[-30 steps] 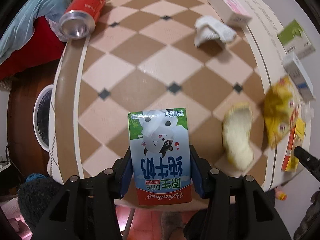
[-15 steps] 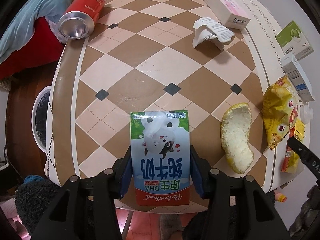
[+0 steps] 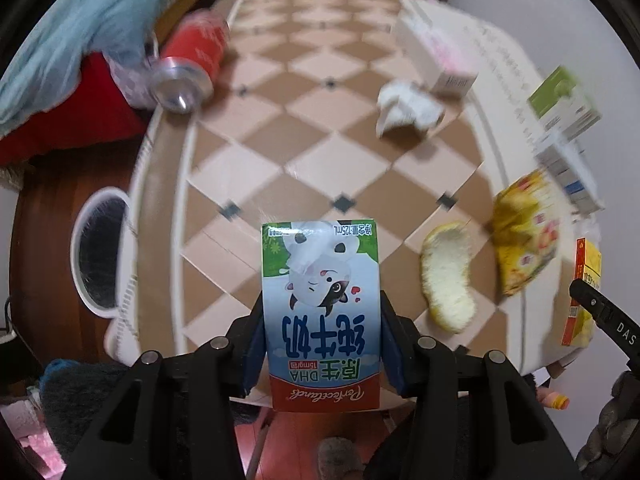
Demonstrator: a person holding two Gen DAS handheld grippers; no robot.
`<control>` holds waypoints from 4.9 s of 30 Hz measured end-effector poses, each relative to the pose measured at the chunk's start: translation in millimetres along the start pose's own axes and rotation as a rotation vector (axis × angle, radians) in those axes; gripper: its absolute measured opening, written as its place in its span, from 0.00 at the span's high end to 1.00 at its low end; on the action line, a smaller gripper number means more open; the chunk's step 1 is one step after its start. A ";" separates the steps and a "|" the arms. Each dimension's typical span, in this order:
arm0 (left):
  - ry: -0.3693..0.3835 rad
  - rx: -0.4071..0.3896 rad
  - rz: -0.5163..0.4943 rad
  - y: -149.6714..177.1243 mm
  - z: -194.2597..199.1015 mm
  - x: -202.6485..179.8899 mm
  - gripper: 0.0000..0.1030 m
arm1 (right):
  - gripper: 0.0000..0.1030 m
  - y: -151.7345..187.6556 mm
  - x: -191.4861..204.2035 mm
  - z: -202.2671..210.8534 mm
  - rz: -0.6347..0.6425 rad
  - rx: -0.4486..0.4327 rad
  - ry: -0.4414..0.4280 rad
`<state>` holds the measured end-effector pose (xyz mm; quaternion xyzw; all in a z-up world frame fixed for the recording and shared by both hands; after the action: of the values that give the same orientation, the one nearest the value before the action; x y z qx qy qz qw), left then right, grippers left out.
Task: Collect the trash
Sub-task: 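Carry both items over the white bin and open both tools to drop them, then move both tools back toward the table, then grasp the bread crust with the left tool while the right tool grasps the yellow snack bag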
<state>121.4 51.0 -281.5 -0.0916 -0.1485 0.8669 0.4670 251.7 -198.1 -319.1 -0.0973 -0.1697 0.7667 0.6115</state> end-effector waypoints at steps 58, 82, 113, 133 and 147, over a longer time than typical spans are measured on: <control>-0.240 0.003 0.623 71.6 -46.2 495.5 0.06 | 0.00 168.9 594.7 -104.7 0.814 0.173 -0.350; -0.292 -0.265 0.522 91.3 131.1 399.6 0.06 | 0.00 144.4 495.7 89.8 0.795 -0.093 -0.502; -0.057 -0.065 0.107 6.2 -16.0 76.4 0.06 | 0.00 -10.5 118.5 31.4 0.212 -0.080 -0.164; 0.189 0.046 0.066 -9.3 -38.5 -62.1 0.07 | 0.46 -30.1 35.7 -17.4 0.189 -0.013 -0.131; 0.024 -0.053 -0.012 -23.0 -41.3 -78.5 0.65 | 0.47 -33.9 27.7 -22.6 0.170 -0.041 -0.129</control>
<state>194.6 4.4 -310.9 -0.1136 -0.1663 0.8587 0.4713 284.0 -161.4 -325.6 -0.0742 -0.2154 0.8170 0.5298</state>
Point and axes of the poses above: each gripper's, at about its wrist camera, not at the fingertips, and z roughly against the way its jaws point, x to its left, y to its underside, the point moved 3 cm from there along -z, roughly the way its jaws point, and after that the axes turned 7 degrees about -x, right-handed, at the moved point
